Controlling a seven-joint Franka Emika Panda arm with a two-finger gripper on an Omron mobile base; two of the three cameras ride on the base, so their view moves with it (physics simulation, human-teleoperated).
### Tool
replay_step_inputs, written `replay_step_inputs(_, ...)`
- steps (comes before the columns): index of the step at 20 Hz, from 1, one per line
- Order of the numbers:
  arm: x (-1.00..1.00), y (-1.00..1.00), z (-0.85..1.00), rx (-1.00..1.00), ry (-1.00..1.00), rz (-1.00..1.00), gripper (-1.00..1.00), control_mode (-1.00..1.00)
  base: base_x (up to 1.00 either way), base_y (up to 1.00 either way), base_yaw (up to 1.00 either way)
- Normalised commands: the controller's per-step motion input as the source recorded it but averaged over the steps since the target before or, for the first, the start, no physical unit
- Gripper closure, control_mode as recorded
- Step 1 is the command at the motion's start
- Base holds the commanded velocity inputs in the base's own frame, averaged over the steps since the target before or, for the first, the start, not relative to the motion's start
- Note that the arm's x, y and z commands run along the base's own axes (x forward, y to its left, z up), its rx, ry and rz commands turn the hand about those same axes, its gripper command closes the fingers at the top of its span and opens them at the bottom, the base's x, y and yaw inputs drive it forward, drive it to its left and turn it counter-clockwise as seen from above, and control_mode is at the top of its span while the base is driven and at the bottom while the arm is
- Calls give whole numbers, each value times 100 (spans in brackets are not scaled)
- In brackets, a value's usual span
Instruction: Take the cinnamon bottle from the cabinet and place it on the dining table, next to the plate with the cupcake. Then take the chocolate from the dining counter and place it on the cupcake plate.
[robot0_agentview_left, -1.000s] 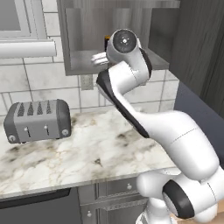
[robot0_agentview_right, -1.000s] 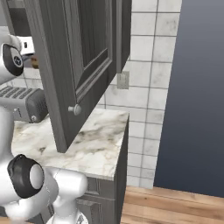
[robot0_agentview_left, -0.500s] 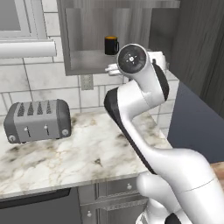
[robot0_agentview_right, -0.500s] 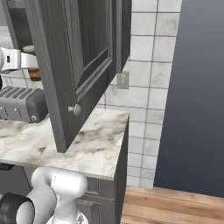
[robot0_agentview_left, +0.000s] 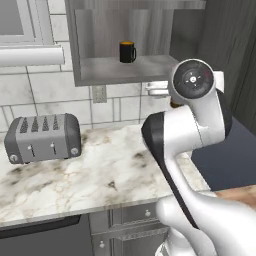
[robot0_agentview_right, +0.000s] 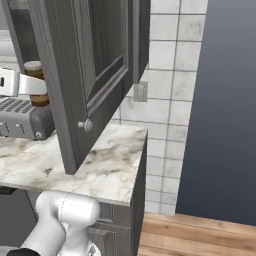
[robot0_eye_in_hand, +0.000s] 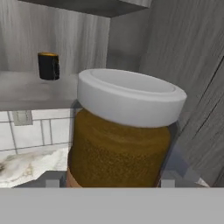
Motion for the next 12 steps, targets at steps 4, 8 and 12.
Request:
replay_step_inputs(4, -62, -23, 0, 7, -3, -1, 100, -100, 0, 0, 0)
replay_step_inputs(8, -45, 0, -10, 0, 0, 1, 100, -100, 0, 0, 0)
replay_step_inputs(12, -65, -3, -4, 3, 1, 14, 100, -100, 0, 0, 0)
